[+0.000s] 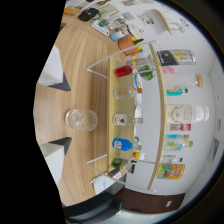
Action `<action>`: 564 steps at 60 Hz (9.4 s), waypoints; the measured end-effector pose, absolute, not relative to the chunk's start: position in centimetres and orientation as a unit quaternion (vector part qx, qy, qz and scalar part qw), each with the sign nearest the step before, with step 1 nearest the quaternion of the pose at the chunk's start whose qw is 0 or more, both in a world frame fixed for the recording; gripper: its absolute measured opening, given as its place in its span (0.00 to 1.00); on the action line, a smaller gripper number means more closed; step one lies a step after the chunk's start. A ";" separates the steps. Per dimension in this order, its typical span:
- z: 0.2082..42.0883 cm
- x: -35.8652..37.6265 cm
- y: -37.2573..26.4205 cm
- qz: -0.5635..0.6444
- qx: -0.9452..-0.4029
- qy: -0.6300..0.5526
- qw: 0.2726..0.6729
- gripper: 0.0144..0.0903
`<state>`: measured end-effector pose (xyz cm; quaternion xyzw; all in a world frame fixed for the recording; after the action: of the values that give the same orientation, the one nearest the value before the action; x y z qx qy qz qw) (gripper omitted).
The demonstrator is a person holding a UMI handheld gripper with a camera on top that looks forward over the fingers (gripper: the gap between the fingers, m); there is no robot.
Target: Make me a cup of Mojito.
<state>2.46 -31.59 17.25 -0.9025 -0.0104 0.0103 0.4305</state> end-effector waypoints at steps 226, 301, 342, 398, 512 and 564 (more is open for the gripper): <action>21.2 10.4 -20.6 -0.463 -0.571 -0.505 0.452 0.02; 8.4 26.1 -26.4 -0.003 -0.891 0.007 0.455 0.02; 1.6 27.1 -28.2 0.006 -0.916 -0.003 0.400 0.76; 17.6 3.4 -32.8 0.006 -0.857 0.025 0.514 0.94; 16.8 14.0 -21.9 -0.113 -0.858 -0.004 0.502 0.26; 19.8 11.7 -18.8 -0.606 -0.440 -0.605 0.270 0.26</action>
<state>11.69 -18.79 19.76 -0.4395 -0.6051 -0.6064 0.2702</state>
